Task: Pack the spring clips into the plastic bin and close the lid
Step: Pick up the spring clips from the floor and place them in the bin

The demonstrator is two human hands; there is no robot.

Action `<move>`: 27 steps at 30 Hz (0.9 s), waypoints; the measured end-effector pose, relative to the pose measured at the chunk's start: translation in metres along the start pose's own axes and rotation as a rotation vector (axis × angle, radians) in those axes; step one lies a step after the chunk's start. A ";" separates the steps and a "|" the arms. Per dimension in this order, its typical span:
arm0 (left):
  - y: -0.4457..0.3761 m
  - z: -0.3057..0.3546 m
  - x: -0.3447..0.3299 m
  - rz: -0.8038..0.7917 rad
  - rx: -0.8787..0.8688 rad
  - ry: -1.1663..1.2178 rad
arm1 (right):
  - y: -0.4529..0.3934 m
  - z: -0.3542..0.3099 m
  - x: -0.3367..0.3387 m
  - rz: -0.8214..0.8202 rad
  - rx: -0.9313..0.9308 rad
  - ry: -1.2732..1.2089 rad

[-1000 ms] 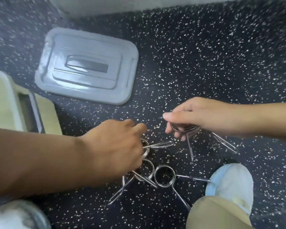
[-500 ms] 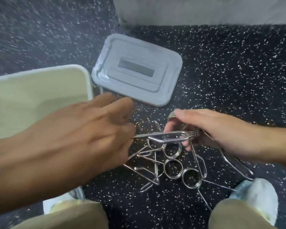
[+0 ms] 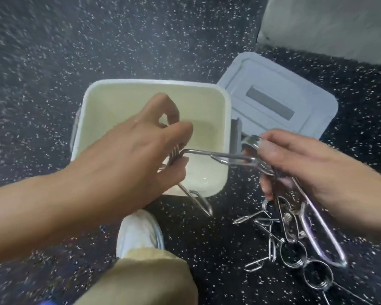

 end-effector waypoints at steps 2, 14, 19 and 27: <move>0.004 -0.019 0.002 -0.023 0.000 -0.038 | -0.014 -0.014 0.003 0.091 0.056 0.051; -0.022 -0.119 0.012 -0.037 0.169 -0.145 | -0.070 -0.048 -0.010 0.201 0.093 0.192; -0.037 -0.134 -0.053 -0.221 0.102 -0.191 | -0.099 -0.061 -0.013 0.220 0.145 0.232; -0.056 -0.153 -0.121 -0.298 0.017 -0.318 | -0.142 -0.058 -0.033 0.227 0.137 0.436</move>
Point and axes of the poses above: each hand's wrist, its own y-axis away from the middle knuckle, its own x-axis out of the back of the hand, z = x × y, the point moved 8 cm from there along -y, towards the middle knuckle
